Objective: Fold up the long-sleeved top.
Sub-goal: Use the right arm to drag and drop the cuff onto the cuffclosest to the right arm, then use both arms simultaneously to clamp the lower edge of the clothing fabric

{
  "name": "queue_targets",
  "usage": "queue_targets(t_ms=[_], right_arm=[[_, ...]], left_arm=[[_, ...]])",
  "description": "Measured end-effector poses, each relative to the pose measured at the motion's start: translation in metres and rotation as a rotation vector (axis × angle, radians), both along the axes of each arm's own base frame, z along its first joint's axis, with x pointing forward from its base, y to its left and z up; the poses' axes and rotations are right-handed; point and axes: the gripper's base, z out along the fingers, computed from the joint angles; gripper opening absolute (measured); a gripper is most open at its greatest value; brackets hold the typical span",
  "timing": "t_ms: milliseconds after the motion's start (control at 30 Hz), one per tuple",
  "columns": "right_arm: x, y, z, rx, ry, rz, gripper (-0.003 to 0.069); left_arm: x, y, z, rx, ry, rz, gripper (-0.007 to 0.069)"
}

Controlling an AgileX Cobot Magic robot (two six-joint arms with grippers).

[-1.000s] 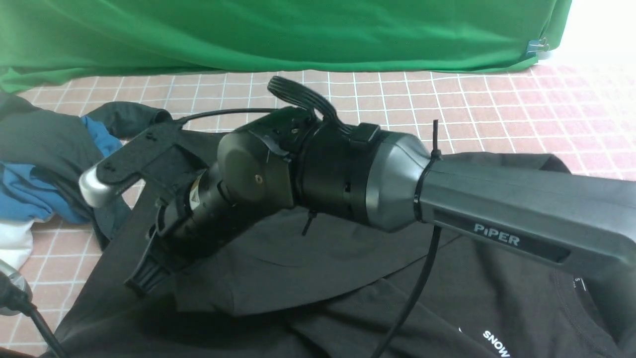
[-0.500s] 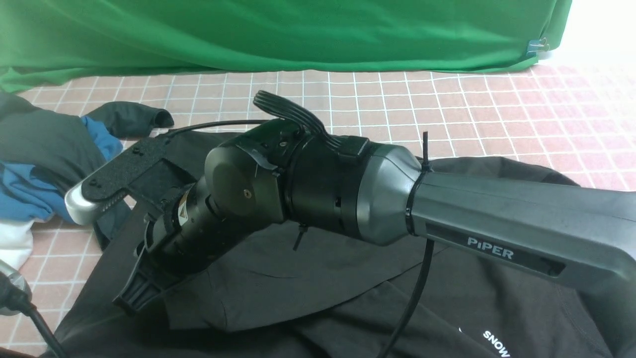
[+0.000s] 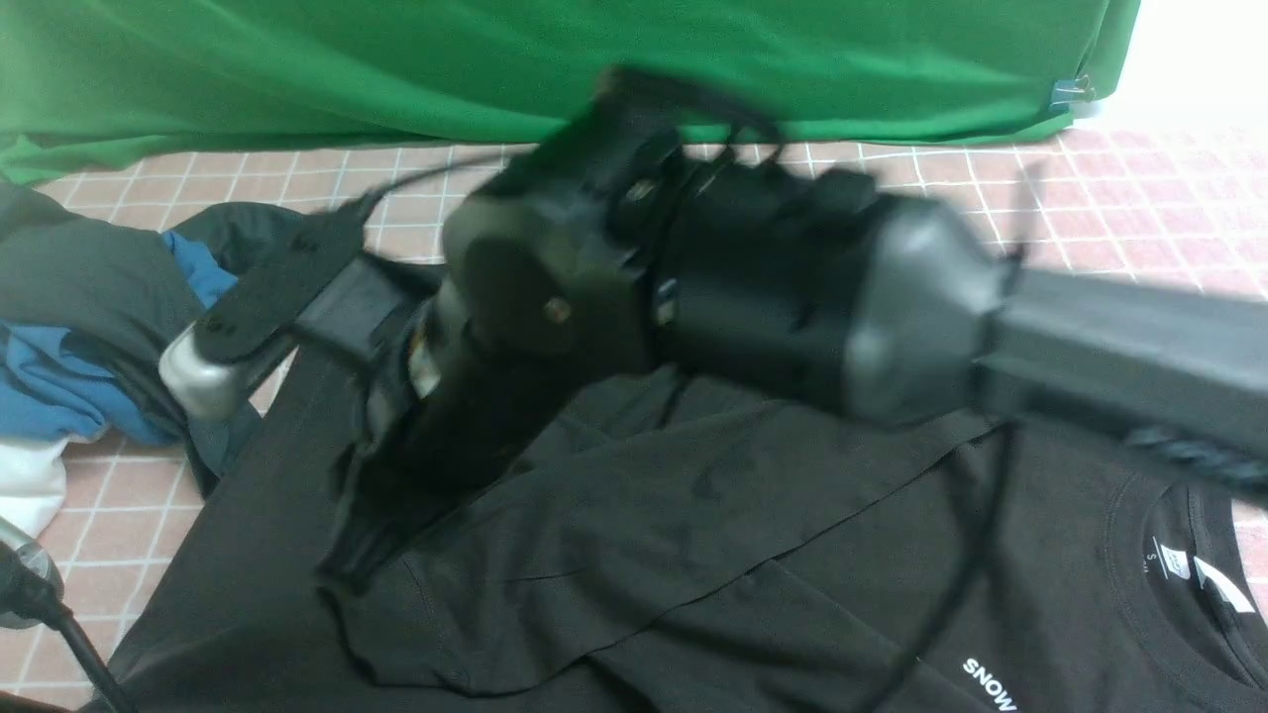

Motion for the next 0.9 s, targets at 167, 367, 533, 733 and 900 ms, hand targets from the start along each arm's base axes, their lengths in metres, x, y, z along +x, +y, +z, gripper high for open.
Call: queue_targets(t_ms=[167, 367, 533, 733, 900], right_arm=[[0.027, -0.063, 0.021, -0.164, -0.096, -0.197, 0.0152], [0.104, -0.188, 0.004, -0.134, -0.104, -0.625, 0.0141], [0.153, -0.277, -0.038, 0.003, -0.033, -0.875, 0.0122], [0.182, -0.34, -0.103, 0.088, 0.132, -1.015, 0.0109], [0.175, -0.348, -0.135, 0.047, 0.259, -1.042, 0.0109]], left_arm=[[0.0, 0.0, 0.0, 0.0, 0.0, 0.0, 0.005], [0.0, 0.0, 0.0, 0.0, 0.0, 0.0, 0.005], [0.0, 0.0, 0.0, 0.0, -0.003, 0.0, 0.005], [0.002, 0.0, 0.001, 0.002, -0.022, 0.002, 0.005], [0.002, 0.0, 0.001, 0.005, -0.022, 0.002, 0.005]])
